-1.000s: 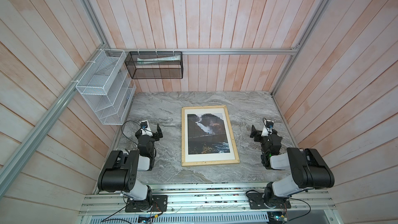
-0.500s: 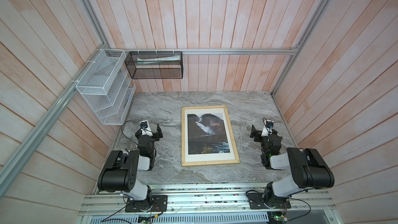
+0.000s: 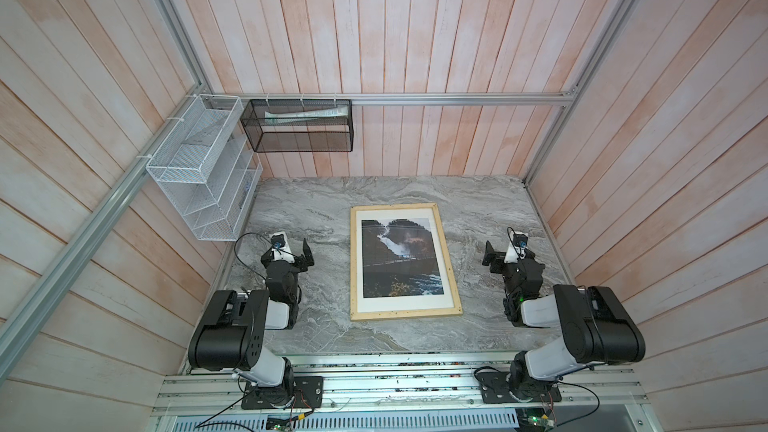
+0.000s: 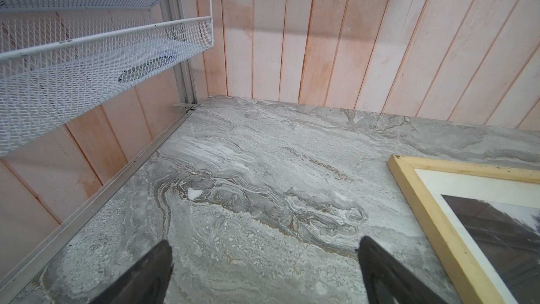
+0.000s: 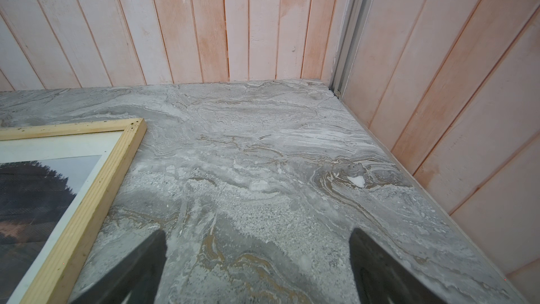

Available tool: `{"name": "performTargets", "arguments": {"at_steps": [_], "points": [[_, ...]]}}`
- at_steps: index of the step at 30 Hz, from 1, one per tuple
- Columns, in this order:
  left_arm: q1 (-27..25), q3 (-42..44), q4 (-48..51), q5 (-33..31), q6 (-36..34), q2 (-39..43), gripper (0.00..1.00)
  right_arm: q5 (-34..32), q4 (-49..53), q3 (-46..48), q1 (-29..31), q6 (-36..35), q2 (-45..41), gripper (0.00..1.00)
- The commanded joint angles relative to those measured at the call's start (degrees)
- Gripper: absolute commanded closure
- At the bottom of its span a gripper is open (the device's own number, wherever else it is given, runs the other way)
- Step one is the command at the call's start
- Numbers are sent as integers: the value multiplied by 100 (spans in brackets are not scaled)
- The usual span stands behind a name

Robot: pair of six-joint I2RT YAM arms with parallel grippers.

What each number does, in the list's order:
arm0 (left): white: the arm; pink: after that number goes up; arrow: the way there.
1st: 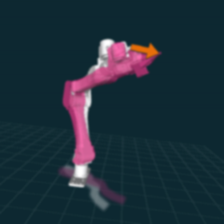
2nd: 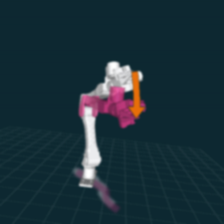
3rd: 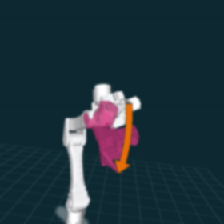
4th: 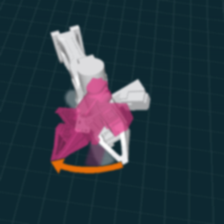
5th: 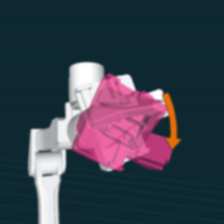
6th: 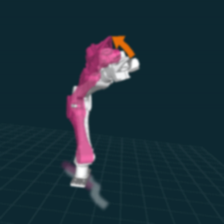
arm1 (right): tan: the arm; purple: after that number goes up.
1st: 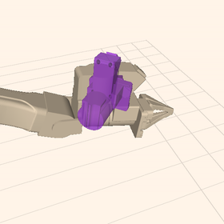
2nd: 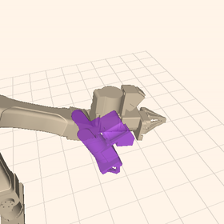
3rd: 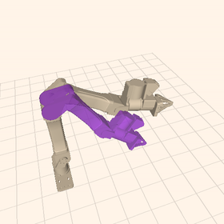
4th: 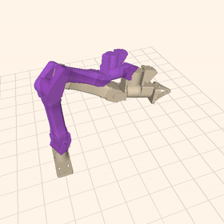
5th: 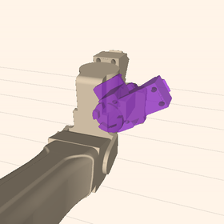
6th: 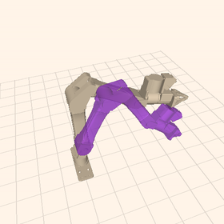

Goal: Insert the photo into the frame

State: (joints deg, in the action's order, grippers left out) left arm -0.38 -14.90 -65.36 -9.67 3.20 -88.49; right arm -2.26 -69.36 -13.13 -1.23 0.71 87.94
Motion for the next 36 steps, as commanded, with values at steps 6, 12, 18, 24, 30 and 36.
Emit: {"name": "performTargets", "arguments": {"at_steps": [6, 12, 18, 24, 30, 36], "points": [[2, -66, 15, -72, 6, 23, 0, -36, 61, -102, -48, 54, -89, 2], [3, -77, 14, -70, 5, 21, 0, -20, 63, -103, -44, 34, -85, 2], [2, -70, 15, -70, 6, 19, 0, -2032, -507, 152, 416, 342, -52, 2], [-1, -74, 15, -79, 9, 22, 0, 641, -353, 41, -169, 4, -11, 2], [-6, -75, 15, -88, -3, 19, 0, 1049, 59, -82, -360, 2, -109, 2], [-6, -82, 10, -90, -4, 24, 0, 1054, 54, -84, -359, 8, -102, 2]]}}
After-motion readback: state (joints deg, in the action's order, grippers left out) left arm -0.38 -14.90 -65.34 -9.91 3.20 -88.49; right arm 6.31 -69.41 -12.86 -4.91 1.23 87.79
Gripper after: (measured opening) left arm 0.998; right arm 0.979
